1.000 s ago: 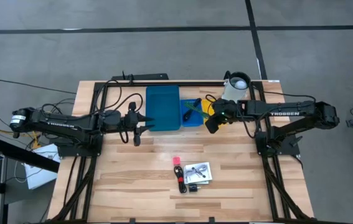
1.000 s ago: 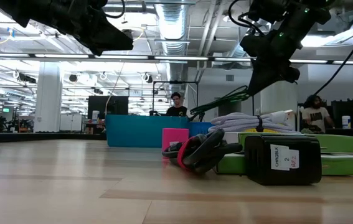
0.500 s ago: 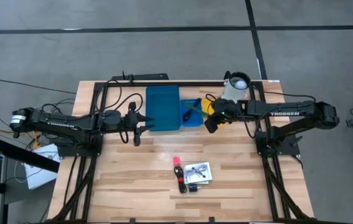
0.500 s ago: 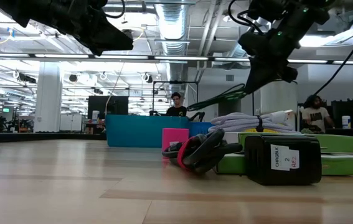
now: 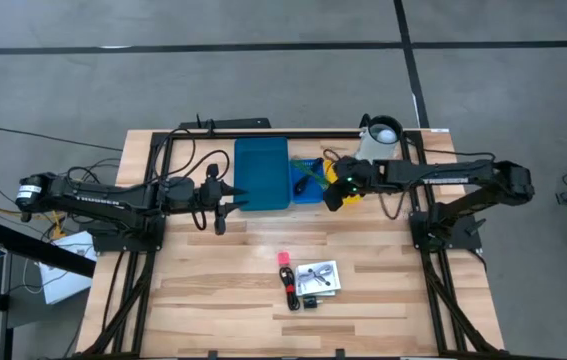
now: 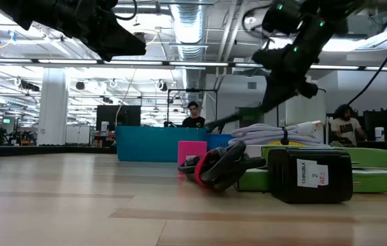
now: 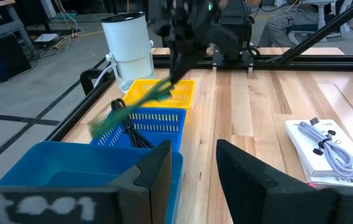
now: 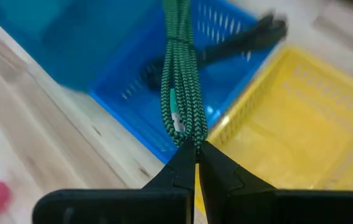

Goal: Pick and place items into bin
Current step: Put the green charger cable into the blue basket

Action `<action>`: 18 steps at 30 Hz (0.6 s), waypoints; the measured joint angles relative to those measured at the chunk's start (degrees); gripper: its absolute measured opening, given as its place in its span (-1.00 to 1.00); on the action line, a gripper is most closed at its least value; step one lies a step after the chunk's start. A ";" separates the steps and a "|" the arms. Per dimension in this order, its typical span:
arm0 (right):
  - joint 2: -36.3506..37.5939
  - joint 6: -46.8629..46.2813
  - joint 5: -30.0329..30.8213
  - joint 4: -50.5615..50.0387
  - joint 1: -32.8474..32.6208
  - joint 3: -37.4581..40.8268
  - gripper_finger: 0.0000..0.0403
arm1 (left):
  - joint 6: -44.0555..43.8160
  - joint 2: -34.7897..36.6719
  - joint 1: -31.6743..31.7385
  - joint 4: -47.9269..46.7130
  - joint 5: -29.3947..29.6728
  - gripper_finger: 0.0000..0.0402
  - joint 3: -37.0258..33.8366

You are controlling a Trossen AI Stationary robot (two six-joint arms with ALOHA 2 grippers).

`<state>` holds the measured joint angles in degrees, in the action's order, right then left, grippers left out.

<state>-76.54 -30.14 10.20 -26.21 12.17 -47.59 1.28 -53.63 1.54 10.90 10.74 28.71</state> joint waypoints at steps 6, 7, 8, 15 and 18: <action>-4.06 1.64 -0.01 2.64 -0.43 0.09 -0.99 | 0.00 0.02 -0.02 -0.17 -0.02 -0.42 0.00; -4.42 1.69 0.15 2.83 -0.40 0.09 -0.99 | 0.02 0.02 -0.04 -0.33 0.02 -0.42 0.00; -4.50 1.85 0.20 2.77 -0.40 0.09 -0.99 | 0.04 0.01 -0.03 -0.33 0.00 -0.42 0.00; -4.41 2.11 0.15 2.72 -0.40 0.09 -0.91 | 0.13 0.02 -0.02 -0.40 0.02 -0.42 0.00; -4.40 2.14 0.15 2.70 -0.40 0.09 -0.80 | 0.22 0.01 -0.02 -0.39 0.02 -0.42 0.00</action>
<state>-80.95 -28.01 10.35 -23.51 11.77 -47.51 1.50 -53.61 1.52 10.50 10.76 28.71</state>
